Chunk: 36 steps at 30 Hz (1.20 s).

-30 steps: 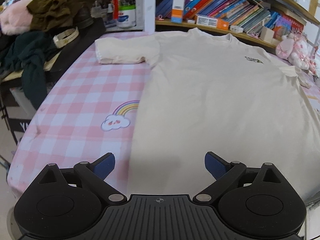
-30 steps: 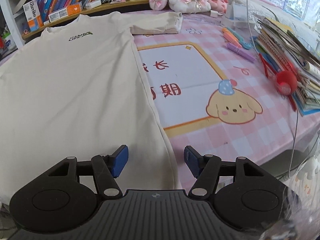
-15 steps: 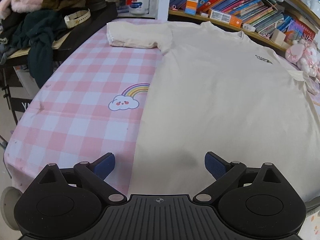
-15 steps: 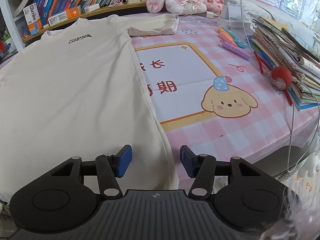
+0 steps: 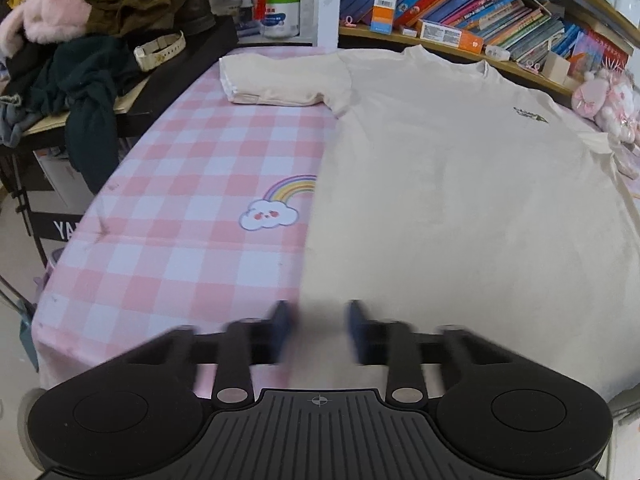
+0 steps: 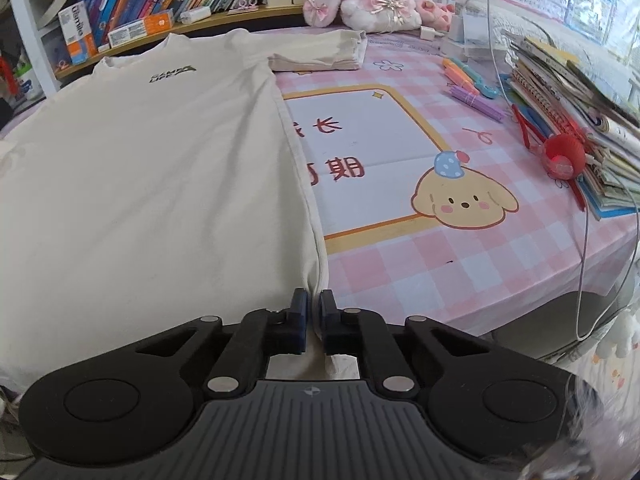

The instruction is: Fold clothes

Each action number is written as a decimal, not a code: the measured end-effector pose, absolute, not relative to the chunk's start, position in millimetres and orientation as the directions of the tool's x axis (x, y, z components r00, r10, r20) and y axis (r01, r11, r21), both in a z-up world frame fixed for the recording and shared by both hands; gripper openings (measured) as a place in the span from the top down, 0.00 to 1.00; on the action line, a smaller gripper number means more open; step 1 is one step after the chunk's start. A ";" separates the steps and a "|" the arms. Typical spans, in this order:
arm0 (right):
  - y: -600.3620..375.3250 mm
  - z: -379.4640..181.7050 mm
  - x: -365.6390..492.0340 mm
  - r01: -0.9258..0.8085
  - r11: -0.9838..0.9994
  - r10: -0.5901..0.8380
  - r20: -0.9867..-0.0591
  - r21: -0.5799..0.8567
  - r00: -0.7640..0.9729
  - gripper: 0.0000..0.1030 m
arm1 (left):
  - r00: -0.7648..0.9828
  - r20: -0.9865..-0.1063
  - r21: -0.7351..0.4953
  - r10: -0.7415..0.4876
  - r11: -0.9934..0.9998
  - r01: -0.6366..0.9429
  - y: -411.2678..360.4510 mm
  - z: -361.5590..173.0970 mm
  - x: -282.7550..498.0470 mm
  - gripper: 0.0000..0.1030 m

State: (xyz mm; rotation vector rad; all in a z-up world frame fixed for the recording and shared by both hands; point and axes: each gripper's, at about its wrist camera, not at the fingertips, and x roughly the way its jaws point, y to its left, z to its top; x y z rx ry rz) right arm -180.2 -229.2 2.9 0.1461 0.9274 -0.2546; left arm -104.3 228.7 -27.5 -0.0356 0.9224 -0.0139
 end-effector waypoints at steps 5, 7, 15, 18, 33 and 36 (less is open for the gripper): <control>-218.0 4.5 -183.5 0.258 0.966 -0.138 -0.811 0.017 0.568 0.95 | 0.600 -0.799 -0.035 -0.034 0.999 0.011 231.3 -27.4 -103.9 0.99; -218.3 4.4 -185.8 0.277 0.961 -0.160 -0.809 0.004 0.566 0.95 | 0.599 -0.800 -0.034 -0.038 0.999 0.017 232.0 -27.4 -104.1 0.99; -225.3 4.3 -191.2 0.310 0.950 -0.151 -0.808 0.040 0.569 0.95 | 0.595 -0.802 -0.032 -0.052 0.999 0.044 234.8 -27.2 -104.8 0.99; -224.1 4.3 -191.2 0.315 0.948 -0.157 -0.807 0.038 0.569 0.94 | 0.595 -0.802 -0.032 -0.055 0.998 0.049 235.2 -27.5 -104.6 0.98; -221.8 21.0 -191.4 0.349 0.935 -0.179 -0.775 0.058 0.607 0.43 | 0.717 -0.692 0.057 -0.084 0.984 0.170 190.1 -3.6 -109.7 0.18; -219.5 24.8 -190.7 0.352 0.934 -0.188 -0.765 0.054 0.616 0.38 | 0.723 -0.684 0.078 -0.102 0.974 0.212 172.5 -4.7 -108.6 0.12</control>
